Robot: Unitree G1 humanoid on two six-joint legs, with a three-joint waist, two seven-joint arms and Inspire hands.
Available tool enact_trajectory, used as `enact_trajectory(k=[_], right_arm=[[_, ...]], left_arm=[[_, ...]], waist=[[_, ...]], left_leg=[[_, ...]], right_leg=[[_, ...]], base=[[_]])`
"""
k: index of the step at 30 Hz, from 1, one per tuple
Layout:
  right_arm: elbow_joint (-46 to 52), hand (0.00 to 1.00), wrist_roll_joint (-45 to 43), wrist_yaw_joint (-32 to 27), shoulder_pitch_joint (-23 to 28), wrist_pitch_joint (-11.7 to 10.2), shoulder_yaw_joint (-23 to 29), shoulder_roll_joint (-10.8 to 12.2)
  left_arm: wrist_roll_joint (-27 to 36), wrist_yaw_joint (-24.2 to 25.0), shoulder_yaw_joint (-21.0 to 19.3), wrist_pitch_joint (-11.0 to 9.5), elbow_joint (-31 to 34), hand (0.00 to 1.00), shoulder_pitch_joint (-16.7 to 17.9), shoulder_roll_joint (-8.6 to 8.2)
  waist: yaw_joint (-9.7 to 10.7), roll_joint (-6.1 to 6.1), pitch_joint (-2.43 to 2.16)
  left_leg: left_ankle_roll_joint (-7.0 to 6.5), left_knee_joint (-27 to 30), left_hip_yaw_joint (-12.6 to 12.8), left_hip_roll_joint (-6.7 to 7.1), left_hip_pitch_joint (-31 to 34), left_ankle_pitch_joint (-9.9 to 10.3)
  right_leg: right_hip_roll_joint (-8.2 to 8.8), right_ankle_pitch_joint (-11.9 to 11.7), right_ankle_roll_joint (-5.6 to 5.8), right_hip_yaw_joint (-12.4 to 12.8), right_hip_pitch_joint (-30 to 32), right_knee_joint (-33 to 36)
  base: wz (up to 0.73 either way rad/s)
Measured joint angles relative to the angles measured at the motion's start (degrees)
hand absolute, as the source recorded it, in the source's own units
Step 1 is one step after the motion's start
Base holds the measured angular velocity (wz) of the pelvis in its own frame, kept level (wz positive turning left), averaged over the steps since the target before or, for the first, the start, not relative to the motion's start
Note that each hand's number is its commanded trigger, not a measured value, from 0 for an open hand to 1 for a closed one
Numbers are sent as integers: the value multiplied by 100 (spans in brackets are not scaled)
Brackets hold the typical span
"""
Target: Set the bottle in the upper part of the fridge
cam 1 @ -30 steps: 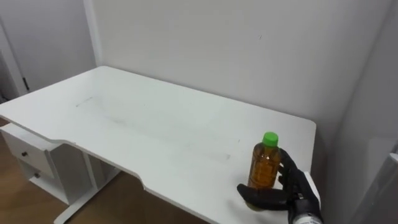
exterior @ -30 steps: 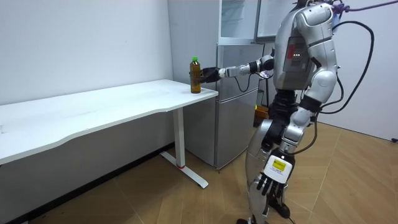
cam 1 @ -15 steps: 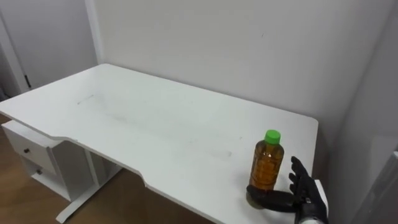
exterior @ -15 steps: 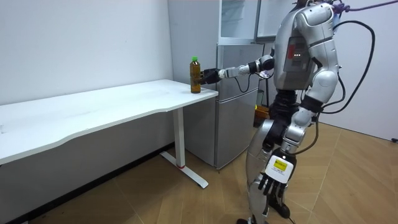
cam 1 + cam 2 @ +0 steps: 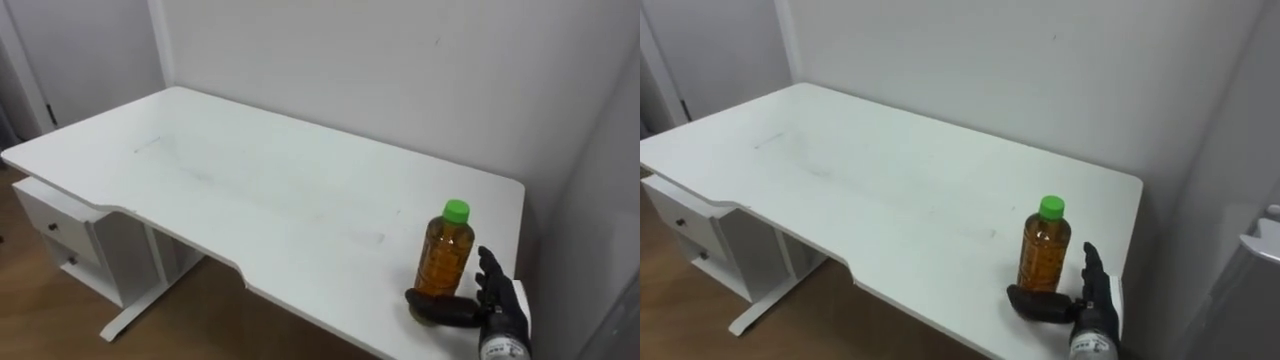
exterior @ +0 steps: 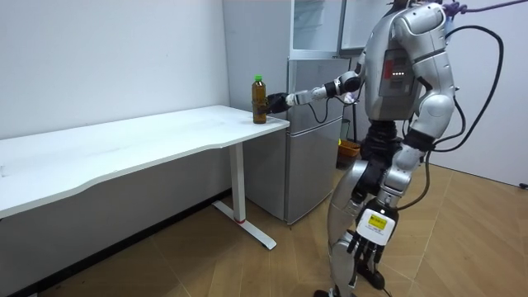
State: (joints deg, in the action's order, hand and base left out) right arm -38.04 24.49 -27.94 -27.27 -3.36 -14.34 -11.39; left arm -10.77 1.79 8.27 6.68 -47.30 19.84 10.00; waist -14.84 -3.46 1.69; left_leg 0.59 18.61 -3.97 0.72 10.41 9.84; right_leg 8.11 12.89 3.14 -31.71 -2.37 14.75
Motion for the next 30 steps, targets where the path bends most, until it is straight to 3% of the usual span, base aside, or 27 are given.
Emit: enact_trajectory(k=[19, 25, 30], right_arm=[[-23, 0, 5, -248, -95, -199, -20, -17], [-99, 0, 15, -333, -105, -204, -17, -102], [-258, 0, 245, -372, -217, -206, -15, -163]], left_arm=[[454, 20, 100, -82, -102, 0, -28, 46], [576, 20, 97, -87, -124, 0, -28, 60], [633, 20, 97, -87, -144, 0, -30, 67]], waist=[[-165, 26, 14], [-280, -42, -16], [-303, -107, -9]], left_leg=[[15, 30, -117, 5, 217, -11], [25, 69, -181, 16, 305, -36], [27, 79, -240, 37, 335, -64]], right_leg=[[-26, 0, 0, -144, 143, -27], [-29, 0, 0, -173, 201, -11], [-19, 0, -1, -221, 218, 8]], base=[[3], [4], [5]])
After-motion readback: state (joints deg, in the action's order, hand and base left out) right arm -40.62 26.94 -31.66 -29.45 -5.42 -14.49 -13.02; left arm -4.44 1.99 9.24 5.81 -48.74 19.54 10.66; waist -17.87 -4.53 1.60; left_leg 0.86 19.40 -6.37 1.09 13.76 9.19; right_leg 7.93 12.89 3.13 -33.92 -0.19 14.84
